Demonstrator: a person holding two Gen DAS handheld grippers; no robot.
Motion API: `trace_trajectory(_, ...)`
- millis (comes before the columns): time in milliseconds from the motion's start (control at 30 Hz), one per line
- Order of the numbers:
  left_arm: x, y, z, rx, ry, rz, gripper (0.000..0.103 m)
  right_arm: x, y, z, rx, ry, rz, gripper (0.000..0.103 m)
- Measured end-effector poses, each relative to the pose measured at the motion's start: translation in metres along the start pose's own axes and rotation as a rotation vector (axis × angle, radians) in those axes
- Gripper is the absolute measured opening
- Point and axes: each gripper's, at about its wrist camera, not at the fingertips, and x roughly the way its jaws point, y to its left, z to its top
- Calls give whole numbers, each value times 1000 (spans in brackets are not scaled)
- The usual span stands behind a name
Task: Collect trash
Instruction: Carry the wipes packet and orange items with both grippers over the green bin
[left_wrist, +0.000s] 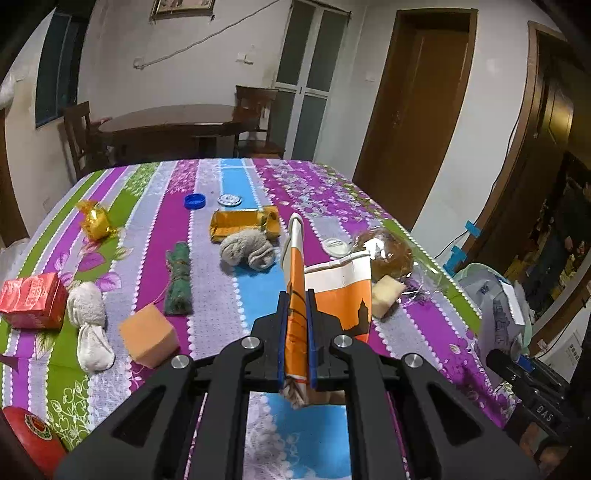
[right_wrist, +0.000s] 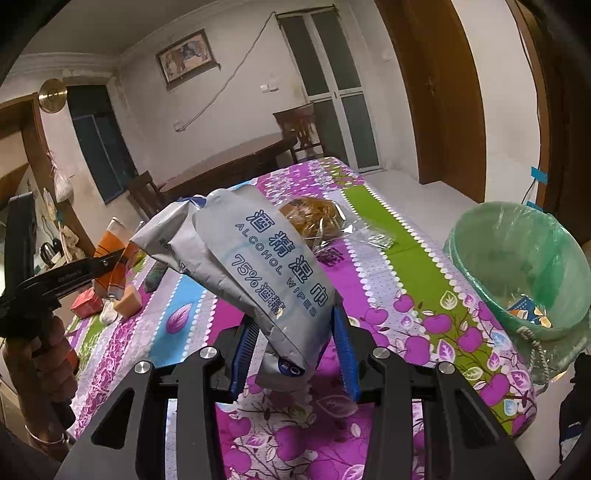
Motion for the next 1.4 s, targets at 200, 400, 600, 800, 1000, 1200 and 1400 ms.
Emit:
trace_trajectory(200, 3, -15, -3, 39, 7, -14, 7, -5, -8, 5, 16, -24, -9, 42)
trace_trajectory(400, 0, -21, -5, 46, 9, -27, 7, -15, -12, 4, 21, -45, -19, 42)
trace_trajectory(600, -2, -31, -3, 64, 6, -41, 7, -28, -20, 5, 33, -77, -35, 42)
trace_trajectory(800, 6, -47, -1, 92, 30, -86, 7, -52, -44, 9, 66, -127, -89, 42)
trace_trajectory(1000, 23, -82, 6, 153, 70, -164, 7, -85, -84, 20, 94, -178, -165, 42)
trace_trajectory(1200, 52, -138, 18, 219, 134, -310, 7, -110, -125, 38, 100, -194, -259, 42)
trace_trajectory(1400, 81, -204, 26, 308, 169, -361, 7, -119, -173, 54, 118, -152, -294, 42)
